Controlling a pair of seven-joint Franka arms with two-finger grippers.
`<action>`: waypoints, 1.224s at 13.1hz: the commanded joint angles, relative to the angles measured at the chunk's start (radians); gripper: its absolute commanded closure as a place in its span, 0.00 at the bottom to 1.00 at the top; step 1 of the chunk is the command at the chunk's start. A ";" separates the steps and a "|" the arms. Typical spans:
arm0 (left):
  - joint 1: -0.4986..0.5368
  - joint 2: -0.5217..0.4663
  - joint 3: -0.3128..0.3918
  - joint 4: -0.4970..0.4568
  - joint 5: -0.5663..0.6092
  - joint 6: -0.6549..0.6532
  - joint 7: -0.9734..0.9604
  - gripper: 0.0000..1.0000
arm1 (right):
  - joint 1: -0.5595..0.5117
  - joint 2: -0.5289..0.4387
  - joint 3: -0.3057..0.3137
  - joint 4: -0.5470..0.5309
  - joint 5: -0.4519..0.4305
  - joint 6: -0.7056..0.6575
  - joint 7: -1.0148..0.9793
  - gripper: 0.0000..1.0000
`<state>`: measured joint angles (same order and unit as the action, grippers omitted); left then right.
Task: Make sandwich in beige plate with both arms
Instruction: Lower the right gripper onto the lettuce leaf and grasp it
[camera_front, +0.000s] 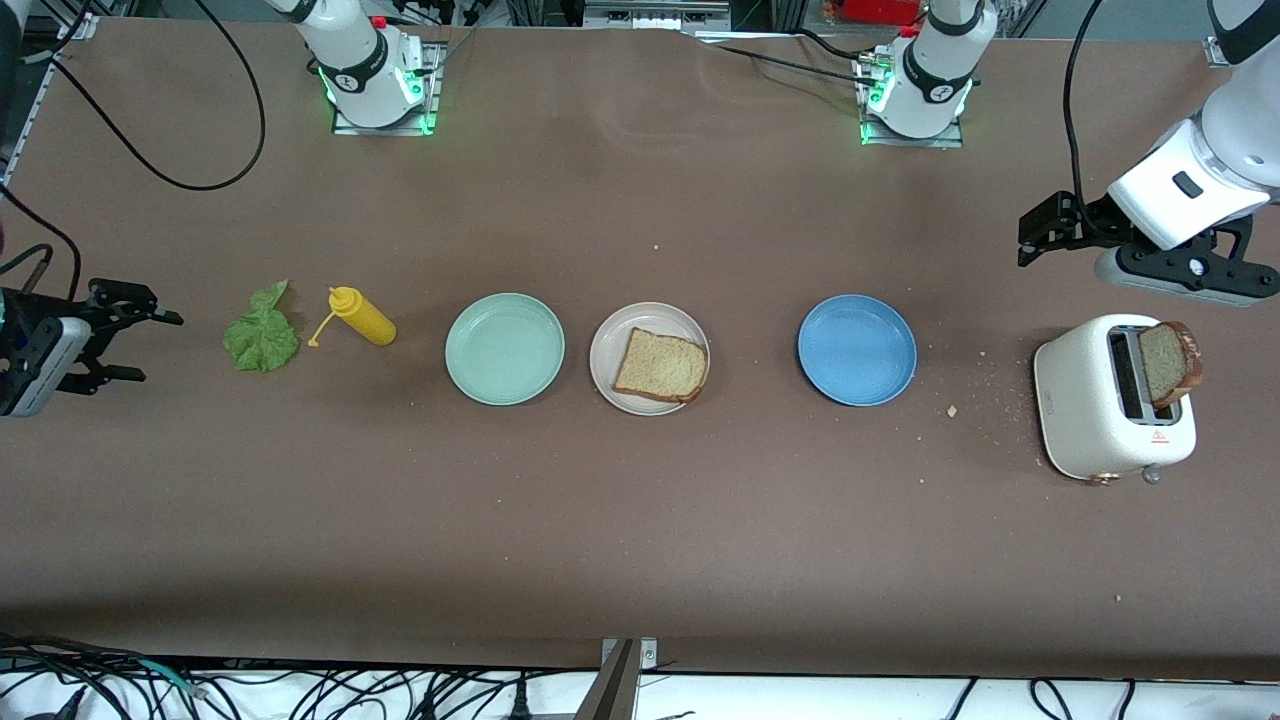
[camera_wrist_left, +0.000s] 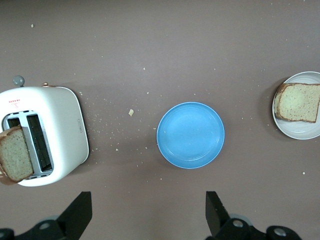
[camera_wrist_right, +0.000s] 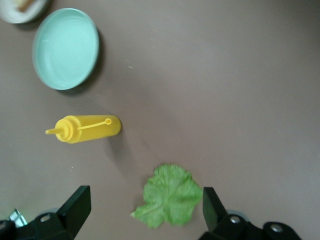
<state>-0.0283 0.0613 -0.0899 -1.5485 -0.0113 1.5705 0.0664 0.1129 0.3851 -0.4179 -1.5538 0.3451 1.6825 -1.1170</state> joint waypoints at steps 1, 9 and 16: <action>0.001 -0.015 0.002 -0.007 -0.006 0.005 0.004 0.00 | -0.006 -0.098 0.060 -0.144 -0.138 0.100 0.246 0.01; 0.001 -0.015 0.002 -0.007 -0.006 0.005 0.004 0.00 | -0.009 -0.143 0.085 -0.618 -0.186 0.647 0.335 0.01; 0.001 -0.015 0.002 -0.007 -0.006 0.003 0.004 0.00 | -0.030 -0.032 0.088 -0.686 -0.184 0.821 0.339 0.01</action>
<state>-0.0283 0.0612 -0.0899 -1.5485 -0.0113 1.5705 0.0664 0.0963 0.3320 -0.3450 -2.2322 0.1813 2.4570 -0.7922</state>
